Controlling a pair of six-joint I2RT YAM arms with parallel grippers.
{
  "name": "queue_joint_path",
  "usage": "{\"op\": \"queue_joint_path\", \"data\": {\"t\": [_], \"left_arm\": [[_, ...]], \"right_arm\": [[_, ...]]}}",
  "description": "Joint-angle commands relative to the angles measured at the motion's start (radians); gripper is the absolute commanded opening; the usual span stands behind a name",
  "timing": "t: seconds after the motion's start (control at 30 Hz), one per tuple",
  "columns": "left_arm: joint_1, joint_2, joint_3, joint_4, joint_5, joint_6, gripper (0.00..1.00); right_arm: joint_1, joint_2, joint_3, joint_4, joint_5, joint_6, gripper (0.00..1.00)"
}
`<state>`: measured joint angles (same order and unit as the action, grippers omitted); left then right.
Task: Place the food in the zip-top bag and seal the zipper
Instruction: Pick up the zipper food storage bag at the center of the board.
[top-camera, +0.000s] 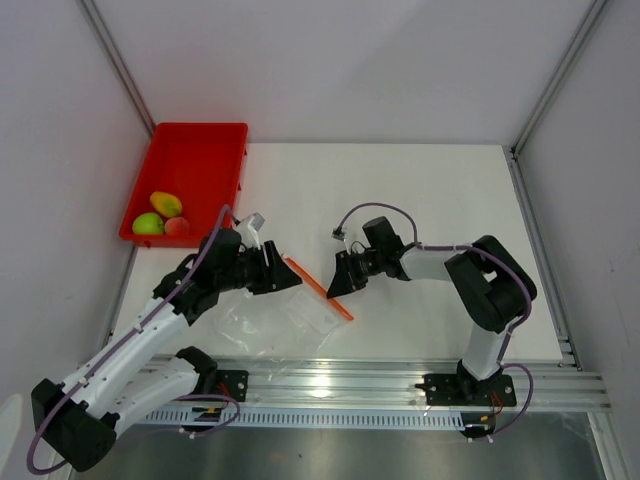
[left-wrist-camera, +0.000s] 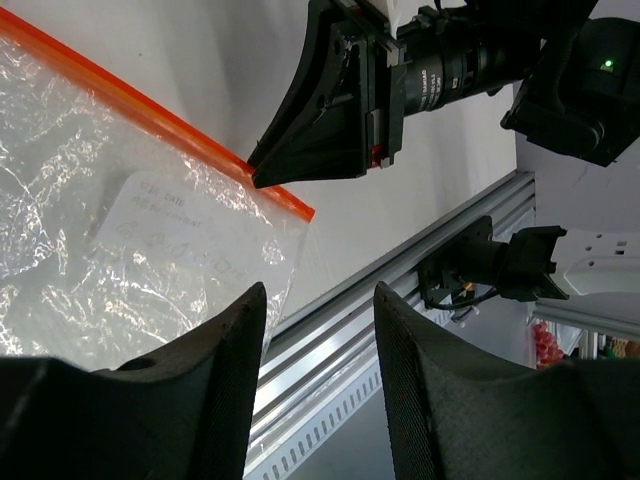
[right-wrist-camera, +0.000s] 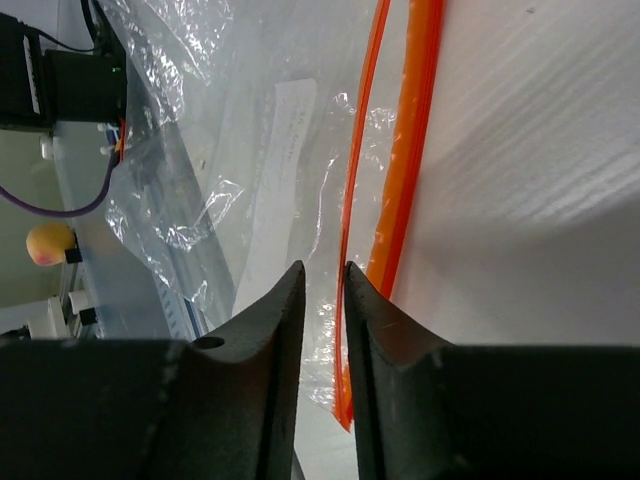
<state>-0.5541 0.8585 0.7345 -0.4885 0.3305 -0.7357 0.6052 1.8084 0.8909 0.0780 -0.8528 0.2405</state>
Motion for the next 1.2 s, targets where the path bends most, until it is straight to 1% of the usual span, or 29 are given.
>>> {"op": "queue_joint_path", "data": {"t": [0.0,0.07,0.1,0.13,0.17,0.2,0.37,0.43,0.53,0.6,0.63,0.67,0.7,0.73,0.77,0.8,0.9,0.93,0.97,1.0,1.1,1.17], "left_arm": [[-0.006,0.001,0.023,-0.013,-0.027,-0.016,0.5],[-0.004,-0.001,0.029,-0.022,-0.034,-0.016,0.51],[-0.004,0.002,0.032,-0.025,-0.038,-0.016,0.52],[-0.004,0.001,0.035,-0.038,-0.041,-0.013,0.52],[-0.004,-0.001,0.042,-0.039,-0.041,-0.011,0.52],[-0.004,-0.004,0.037,-0.041,-0.042,-0.011,0.52],[-0.004,-0.022,0.028,-0.048,-0.048,-0.007,0.54],[-0.006,-0.019,0.026,-0.048,-0.048,-0.007,0.54],[-0.004,-0.015,0.02,-0.042,-0.044,-0.007,0.54],[-0.004,-0.003,0.02,-0.045,-0.041,-0.007,0.55],[-0.006,0.002,0.02,-0.045,-0.042,-0.008,0.55],[-0.004,0.008,0.02,-0.047,-0.044,-0.01,0.55],[-0.006,0.01,0.023,-0.048,-0.048,-0.011,0.55],[-0.004,0.011,0.022,-0.058,-0.053,-0.014,0.56],[-0.004,0.023,0.032,-0.065,-0.062,-0.014,0.57],[-0.006,0.031,0.042,-0.071,-0.068,-0.016,0.57],[-0.004,0.065,0.063,-0.102,-0.079,-0.022,0.57],[-0.004,0.074,0.066,-0.11,-0.08,-0.031,0.57],[-0.004,0.083,0.083,-0.117,-0.079,-0.033,0.57],[-0.006,0.1,0.092,-0.124,-0.08,-0.036,0.57],[-0.004,0.12,0.128,-0.147,-0.097,-0.051,0.59],[-0.003,0.131,0.152,-0.154,-0.099,-0.062,0.62]], "right_arm": [[0.031,0.016,-0.018,0.138,-0.032,0.062,0.19],[0.039,0.017,-0.046,0.218,-0.029,0.114,0.15],[0.042,0.022,-0.053,0.242,-0.032,0.129,0.15],[0.044,0.025,-0.061,0.264,-0.031,0.144,0.18],[0.045,0.026,-0.066,0.266,-0.017,0.148,0.3],[0.047,0.028,-0.07,0.266,-0.008,0.146,0.33],[0.051,0.063,-0.076,0.309,-0.057,0.204,0.45],[0.062,0.083,-0.078,0.322,-0.066,0.213,0.45],[0.082,0.106,-0.086,0.36,-0.074,0.23,0.42],[0.09,0.118,-0.105,0.406,-0.086,0.268,0.33],[0.094,0.124,-0.116,0.463,-0.088,0.284,0.26],[0.096,0.12,-0.125,0.491,-0.085,0.298,0.12],[0.097,0.109,-0.136,0.511,-0.08,0.307,0.04],[0.105,0.094,-0.144,0.511,-0.059,0.304,0.0],[0.111,0.048,-0.144,0.493,-0.045,0.292,0.0],[0.117,0.019,-0.141,0.436,-0.031,0.274,0.0],[0.169,-0.108,-0.087,0.28,0.064,0.149,0.0],[0.185,-0.136,-0.075,0.196,0.087,0.123,0.0],[0.217,-0.164,-0.043,0.148,0.148,0.068,0.0],[0.231,-0.216,-0.026,0.064,0.182,0.044,0.0],[0.283,-0.299,0.008,-0.027,0.286,-0.016,0.0],[0.309,-0.328,0.025,-0.061,0.351,-0.047,0.0]]}}
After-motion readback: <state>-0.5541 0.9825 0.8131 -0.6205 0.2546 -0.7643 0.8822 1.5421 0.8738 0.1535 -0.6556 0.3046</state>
